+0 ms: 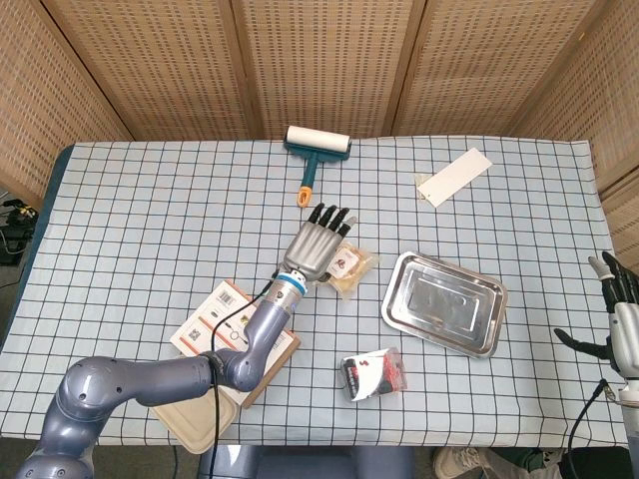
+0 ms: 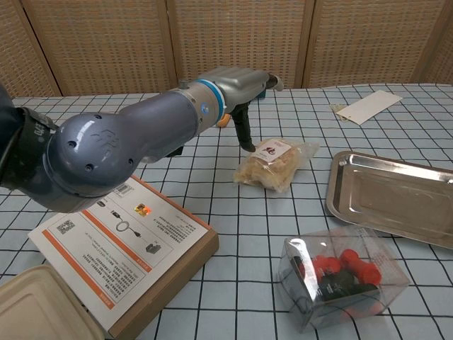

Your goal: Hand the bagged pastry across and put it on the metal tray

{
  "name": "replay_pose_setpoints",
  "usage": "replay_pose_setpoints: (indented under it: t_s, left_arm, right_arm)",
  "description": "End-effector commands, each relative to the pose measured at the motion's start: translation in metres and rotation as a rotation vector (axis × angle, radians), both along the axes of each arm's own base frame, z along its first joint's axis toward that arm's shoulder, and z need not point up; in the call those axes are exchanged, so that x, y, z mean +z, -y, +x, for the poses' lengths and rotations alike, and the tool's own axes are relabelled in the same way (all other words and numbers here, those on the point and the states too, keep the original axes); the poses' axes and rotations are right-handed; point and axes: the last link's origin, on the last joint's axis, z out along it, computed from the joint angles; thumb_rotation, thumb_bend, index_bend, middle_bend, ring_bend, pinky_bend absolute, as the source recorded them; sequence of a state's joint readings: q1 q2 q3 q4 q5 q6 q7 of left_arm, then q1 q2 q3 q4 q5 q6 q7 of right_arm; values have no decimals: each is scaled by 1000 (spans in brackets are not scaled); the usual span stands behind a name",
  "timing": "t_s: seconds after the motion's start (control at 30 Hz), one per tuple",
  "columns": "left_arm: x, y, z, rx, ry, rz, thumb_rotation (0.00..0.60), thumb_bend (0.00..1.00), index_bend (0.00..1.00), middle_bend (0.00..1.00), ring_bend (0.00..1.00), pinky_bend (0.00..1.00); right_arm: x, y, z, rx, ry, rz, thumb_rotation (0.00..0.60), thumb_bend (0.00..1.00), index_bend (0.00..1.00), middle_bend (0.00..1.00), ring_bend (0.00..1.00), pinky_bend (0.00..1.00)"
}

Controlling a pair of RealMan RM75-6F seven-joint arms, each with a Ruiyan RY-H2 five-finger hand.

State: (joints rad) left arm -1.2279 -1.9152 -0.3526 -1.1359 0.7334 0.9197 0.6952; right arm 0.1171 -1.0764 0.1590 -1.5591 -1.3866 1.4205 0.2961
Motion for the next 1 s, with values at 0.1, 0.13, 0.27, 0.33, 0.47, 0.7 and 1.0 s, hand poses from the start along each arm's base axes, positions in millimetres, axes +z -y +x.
replay_pose_setpoints:
  t_s: [0.1,0.13,0.27,0.33,0.47,0.7,1.0]
  left_arm:
    - [40,1,-25,48,81,17,600,35,0,0,0,0]
    - [46,3,-30,49,92,20,600,35,0,0,0,0]
    - [89,15,-71,59,120,102,600,35,0,0,0,0]
    - [106,22,-90,57,111,150,600,35,0,0,0,0]
    - [156,52,-146,80,109,276,600,35,0,0,0,0]
    - [212,110,-217,138,80,429,600,35,0,0,0,0]
    - [232,158,-279,304,63,493,600,35,0,0,0,0]
  right_arm:
    - [-3,-1,2,4,-6,11,600,123,0,0,0,0]
    - [-4,0,2,4,-8,13,600,122,0,0,0,0]
    - [-8,0,1,-6,-21,24,600,123,0,0,0,0]
    - [-10,1,1,-8,-27,28,600,123,0,0,0,0]
    - [-16,5,0,-21,-44,39,600,123,0,0,0,0]
    - [-25,9,2,-26,-82,46,600,122,0,0,0,0]
    - [-42,15,16,3,-97,74,600,121,0,0,0,0]
